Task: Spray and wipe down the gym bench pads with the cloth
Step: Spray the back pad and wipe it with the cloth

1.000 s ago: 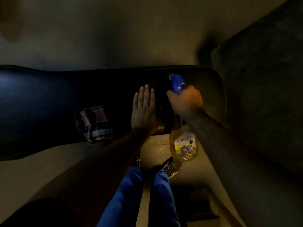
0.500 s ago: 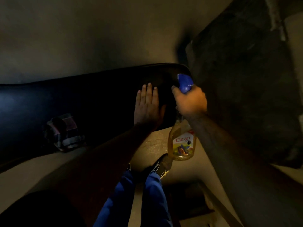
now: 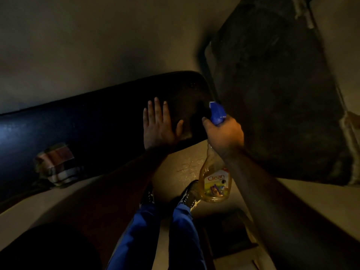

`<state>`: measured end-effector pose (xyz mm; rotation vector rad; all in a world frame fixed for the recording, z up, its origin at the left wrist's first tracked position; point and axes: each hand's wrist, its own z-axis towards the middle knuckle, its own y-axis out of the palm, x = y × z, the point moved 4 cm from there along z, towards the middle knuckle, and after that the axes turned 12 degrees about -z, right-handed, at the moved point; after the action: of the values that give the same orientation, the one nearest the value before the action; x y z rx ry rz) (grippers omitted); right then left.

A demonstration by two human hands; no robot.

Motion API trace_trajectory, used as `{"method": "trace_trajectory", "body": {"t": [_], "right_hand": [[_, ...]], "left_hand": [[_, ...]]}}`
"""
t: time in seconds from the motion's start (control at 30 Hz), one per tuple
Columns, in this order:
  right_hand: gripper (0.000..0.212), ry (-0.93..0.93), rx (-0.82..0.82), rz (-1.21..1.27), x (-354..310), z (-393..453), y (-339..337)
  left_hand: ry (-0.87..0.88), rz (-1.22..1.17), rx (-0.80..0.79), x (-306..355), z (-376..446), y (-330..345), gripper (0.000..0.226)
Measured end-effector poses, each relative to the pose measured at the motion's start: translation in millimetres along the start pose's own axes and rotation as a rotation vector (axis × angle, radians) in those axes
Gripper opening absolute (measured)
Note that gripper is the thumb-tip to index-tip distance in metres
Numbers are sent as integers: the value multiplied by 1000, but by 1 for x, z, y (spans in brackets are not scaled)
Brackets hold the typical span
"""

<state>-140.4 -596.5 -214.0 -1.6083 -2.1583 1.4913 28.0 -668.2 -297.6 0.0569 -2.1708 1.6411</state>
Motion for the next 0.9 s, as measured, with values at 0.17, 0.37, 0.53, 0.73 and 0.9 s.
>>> {"method": "trace_trajectory", "body": {"t": [0.17,0.37,0.53,0.73,0.9], "right_hand": [[22,22,-3,-85,36,-17,3],[20,-43,-19,-93,46,-41,18],[16,-167,-108,-90,23,-72,48],[22,-41,-129,-106,8,-94,86],[17,-48,-77,-74,-7,-100,99]], "left_hand": [[27,-12,25,1,-2,-1,80],[31,-48,-42,-5,0,-5,80],[165,-165,-34,-26,-13,-43,69],[11,-8,-99,-89,-52,-48,69],[103,-51,-172,-105,-52,-47,67]]}}
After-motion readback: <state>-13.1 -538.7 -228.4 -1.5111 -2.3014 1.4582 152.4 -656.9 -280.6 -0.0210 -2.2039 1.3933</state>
